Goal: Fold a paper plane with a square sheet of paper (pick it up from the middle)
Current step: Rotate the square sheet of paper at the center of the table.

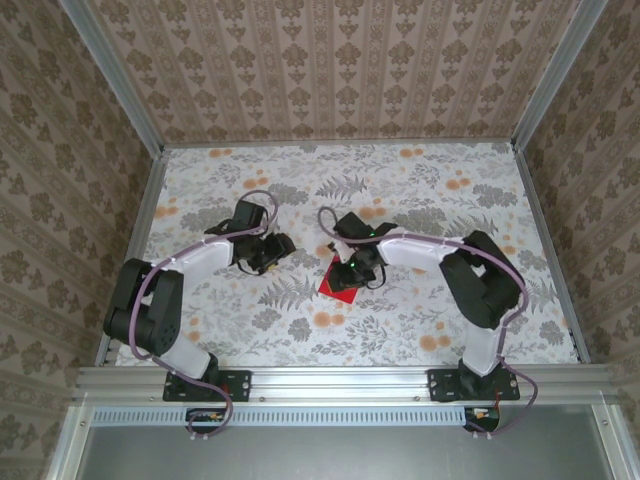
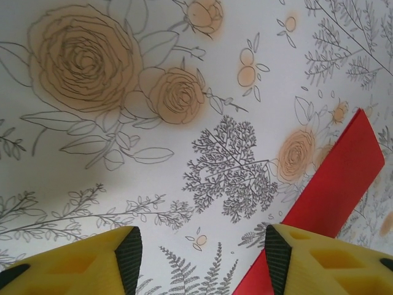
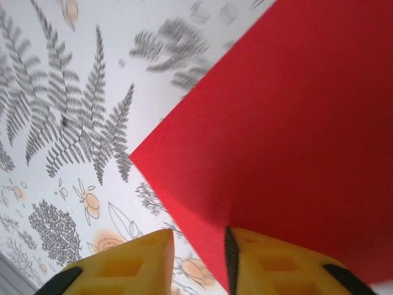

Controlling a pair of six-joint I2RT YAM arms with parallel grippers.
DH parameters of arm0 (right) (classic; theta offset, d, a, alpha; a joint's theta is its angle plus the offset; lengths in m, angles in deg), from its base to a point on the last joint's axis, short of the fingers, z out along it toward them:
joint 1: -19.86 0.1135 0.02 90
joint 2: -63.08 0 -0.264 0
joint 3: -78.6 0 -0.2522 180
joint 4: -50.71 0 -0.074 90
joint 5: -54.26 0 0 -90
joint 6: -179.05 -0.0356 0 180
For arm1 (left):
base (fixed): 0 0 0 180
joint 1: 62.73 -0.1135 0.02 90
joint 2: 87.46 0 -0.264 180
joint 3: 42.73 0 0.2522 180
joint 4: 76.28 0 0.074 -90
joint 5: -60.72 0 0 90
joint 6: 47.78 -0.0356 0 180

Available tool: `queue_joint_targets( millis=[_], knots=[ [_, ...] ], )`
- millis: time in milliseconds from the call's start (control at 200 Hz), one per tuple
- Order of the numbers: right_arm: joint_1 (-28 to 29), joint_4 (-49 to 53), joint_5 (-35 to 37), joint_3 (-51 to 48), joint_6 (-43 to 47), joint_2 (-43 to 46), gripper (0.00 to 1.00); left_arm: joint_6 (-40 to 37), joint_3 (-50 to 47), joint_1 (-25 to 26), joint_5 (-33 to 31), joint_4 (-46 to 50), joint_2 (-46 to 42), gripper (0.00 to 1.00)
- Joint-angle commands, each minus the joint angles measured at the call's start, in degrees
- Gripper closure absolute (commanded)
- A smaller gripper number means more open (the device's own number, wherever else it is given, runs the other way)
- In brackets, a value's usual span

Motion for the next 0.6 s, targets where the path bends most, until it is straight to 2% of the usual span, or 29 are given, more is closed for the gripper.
queue_joint_targets(
  millis=[0,120,145,305,595],
  knots=[
    [-2.89,-2.66,9.26,-1.26,-7.52,4.98,0.65,-1.95,1.25,1.29,2.96,-0.62,0.51,0.41],
    [-4.73,-1.76,16.54,-2.05,-13.87,5.09,0.64,-1.98,1.30,2.25,3.87,-0.96,0.74,0.36],
    [-5.19,-1.83,17.11,-2.24,-14.83,4.93,0.64,-1.97,1.25,4.14,4.16,-1.02,0.86,0.35],
    [-6.58,-2.64,18.70,-0.50,-17.97,2.24,0.63,-1.44,1.59,6.42,6.57,-2.14,2.58,0.34],
    [-7.58,-1.50,19.14,5.69,-16.24,-5.61,0.63,-2.21,3.37,10.78,9.88,-2.03,5.98,0.36]
  ],
)
